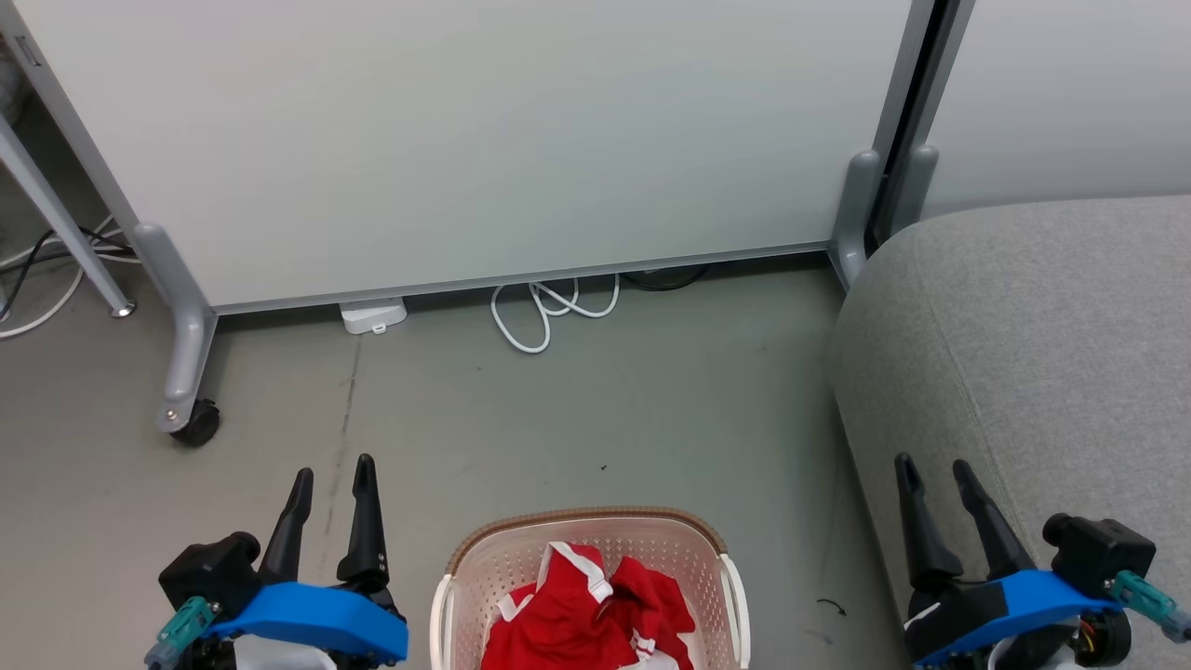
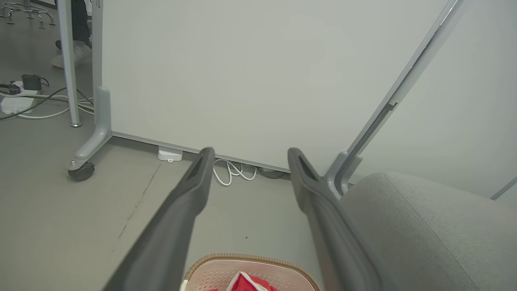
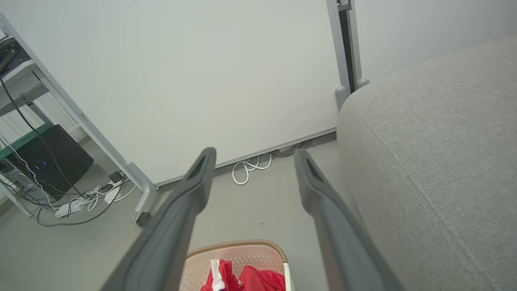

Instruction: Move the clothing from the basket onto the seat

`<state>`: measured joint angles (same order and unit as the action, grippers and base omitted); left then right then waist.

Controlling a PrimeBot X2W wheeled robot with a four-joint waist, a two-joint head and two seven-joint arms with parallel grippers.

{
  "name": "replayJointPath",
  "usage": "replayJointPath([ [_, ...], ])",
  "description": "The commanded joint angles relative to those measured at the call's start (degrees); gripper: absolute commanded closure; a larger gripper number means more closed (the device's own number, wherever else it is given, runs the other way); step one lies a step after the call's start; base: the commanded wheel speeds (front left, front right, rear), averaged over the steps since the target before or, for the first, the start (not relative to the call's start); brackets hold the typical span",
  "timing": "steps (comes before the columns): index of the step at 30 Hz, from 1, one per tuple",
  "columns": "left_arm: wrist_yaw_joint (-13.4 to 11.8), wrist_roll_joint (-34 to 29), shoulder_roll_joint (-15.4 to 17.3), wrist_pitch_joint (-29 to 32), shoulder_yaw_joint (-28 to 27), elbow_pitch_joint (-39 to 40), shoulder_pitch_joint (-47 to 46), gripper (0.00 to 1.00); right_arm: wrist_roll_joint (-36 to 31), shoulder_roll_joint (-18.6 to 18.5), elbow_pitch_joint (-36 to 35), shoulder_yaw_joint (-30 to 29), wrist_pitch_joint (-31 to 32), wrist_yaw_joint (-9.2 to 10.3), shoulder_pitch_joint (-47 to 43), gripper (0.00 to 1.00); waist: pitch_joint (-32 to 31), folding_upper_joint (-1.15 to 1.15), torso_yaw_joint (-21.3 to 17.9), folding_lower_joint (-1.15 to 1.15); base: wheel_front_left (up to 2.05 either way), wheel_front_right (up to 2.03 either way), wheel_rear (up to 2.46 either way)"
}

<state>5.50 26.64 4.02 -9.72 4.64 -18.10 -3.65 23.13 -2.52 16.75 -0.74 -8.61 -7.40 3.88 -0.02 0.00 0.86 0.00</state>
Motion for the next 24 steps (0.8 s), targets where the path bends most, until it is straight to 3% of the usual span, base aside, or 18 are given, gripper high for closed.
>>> replayJointPath([
  [1,-0.27,-1.63,0.42,-0.65,0.23,-0.05,-1.14,0.00,-1.92,-0.42,-0.25,0.11,-0.39,-0.10,0.80,0.00,-0.04,0.00,0.04,0.00,0.00,0.00,0.00],
  [24,-0.19,-9.39,0.02,-3.30,0.54,-3.94,-1.50,0.00,-12.69,-0.48,0.83,-0.55,-1.23,-0.13,0.48,0.00,-0.44,0.00,0.29,0.00,0.00,0.00,0.00],
])
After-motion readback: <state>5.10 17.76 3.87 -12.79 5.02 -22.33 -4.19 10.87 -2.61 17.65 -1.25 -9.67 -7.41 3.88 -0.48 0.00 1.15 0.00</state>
